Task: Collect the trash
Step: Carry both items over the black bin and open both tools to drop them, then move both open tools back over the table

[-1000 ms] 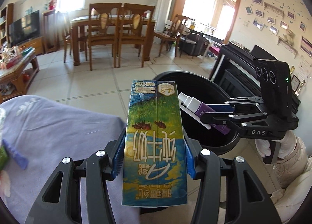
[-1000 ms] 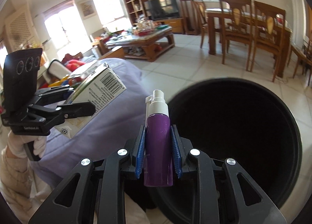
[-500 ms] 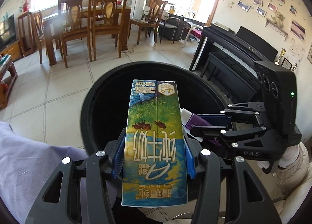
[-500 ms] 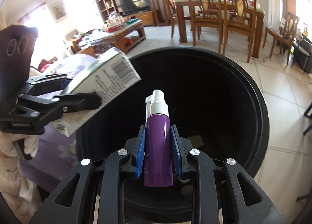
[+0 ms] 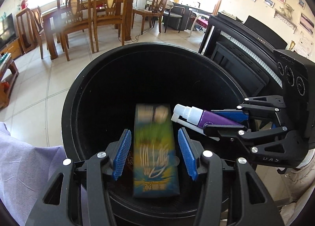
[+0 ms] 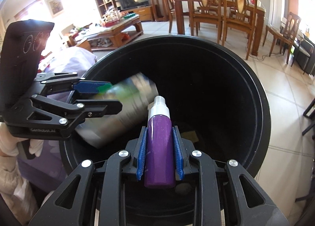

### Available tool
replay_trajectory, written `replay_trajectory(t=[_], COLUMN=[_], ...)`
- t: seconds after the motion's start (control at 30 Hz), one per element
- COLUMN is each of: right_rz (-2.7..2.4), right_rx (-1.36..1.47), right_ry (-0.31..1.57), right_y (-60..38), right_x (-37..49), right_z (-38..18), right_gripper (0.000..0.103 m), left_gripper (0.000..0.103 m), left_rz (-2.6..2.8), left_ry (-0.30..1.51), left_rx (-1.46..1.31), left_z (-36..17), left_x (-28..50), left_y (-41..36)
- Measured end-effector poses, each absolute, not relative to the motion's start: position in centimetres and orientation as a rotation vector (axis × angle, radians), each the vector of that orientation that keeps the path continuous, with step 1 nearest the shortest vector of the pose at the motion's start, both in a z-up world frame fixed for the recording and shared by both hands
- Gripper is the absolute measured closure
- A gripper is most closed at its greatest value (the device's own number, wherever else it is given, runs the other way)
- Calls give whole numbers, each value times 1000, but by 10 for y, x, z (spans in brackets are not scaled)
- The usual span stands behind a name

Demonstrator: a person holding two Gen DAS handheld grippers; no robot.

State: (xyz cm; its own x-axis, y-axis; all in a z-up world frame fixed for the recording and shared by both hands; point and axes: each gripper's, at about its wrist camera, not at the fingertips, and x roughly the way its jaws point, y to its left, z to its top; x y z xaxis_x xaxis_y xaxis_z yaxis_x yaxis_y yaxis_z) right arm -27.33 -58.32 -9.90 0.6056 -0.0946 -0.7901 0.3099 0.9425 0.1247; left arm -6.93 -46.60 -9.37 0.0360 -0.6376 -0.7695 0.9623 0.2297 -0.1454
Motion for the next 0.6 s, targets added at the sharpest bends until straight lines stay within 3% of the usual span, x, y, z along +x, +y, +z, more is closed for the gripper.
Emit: replay_trajectory(t=[0.2, 0.27, 0.4, 0.53, 0.6], right_rz=[-232, -230, -226, -235, -238], right_rx=[257, 259, 255, 247, 243], right_ry=[904, 905, 902, 902, 892], right_y=[-581, -579, -572, -566, -563], right_x=[-257, -251, -247, -240, -238], right_z=[-92, -91, -89, -88, -85], right_gripper=[77, 74, 57, 55, 51], left_gripper=[53, 52, 52, 51, 46], left_rz=[-1311, -1316, -1319, -1316, -1308], left_ry=[837, 829, 810, 774, 753], left_rx=[474, 473, 459, 429, 414], left_z=[-91, -90, -83, -73, -68], left_x=[-73, -76, -78, -82, -83], left_y=[-463, -463, -457, -444, -437])
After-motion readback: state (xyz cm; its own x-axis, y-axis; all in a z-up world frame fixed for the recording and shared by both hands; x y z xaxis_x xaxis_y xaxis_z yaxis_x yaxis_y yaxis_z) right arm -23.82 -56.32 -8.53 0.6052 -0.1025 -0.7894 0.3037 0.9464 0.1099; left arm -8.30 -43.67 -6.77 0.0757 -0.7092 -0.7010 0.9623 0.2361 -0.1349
